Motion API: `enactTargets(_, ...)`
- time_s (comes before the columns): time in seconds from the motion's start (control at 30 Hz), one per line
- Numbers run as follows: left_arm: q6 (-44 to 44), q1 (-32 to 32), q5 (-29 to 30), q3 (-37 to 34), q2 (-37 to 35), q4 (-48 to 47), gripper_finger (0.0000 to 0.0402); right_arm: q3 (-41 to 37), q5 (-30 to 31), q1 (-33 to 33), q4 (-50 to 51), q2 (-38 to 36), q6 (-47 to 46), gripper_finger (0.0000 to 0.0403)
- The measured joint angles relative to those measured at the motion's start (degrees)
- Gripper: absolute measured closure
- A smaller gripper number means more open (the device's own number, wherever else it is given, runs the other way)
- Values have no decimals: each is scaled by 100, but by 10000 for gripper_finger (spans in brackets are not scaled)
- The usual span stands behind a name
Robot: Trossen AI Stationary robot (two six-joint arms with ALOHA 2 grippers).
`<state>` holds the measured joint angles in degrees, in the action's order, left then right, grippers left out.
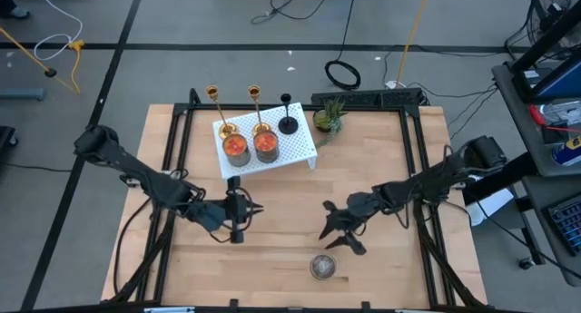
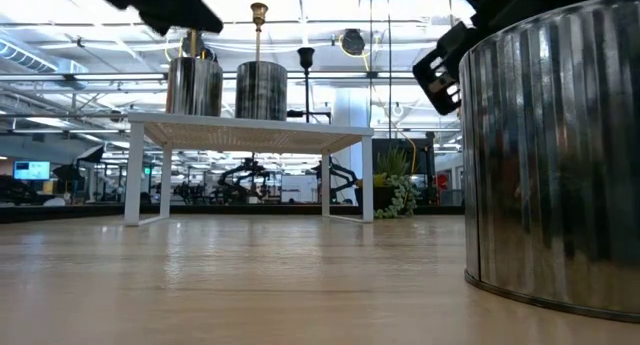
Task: Pick & Place candle stick holders
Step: Put the brown scented candle on the shelf
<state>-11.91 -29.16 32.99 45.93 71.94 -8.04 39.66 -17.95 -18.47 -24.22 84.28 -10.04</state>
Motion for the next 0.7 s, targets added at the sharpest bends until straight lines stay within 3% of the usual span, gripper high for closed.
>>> enactTargets(0.13, -61, -59, 38, -510, 0, 784, 362, 332, -42, -85, 238, 346, -2, 248)
enactTargets(0.3, -101, -57, 54, -964, 0, 1572, 362, 890, -29, -165, 1249, 641, 20, 248)
enactTargets(0.57, -154, -57, 53, -1047, 0, 1731, 362, 1084, -38, -152, 1750, 869, 27, 250)
enactTargets(0.7, -152, -53, 54, -1047, 0, 1732, 362, 1084, -27, -141, 1840, 871, 278, 274)
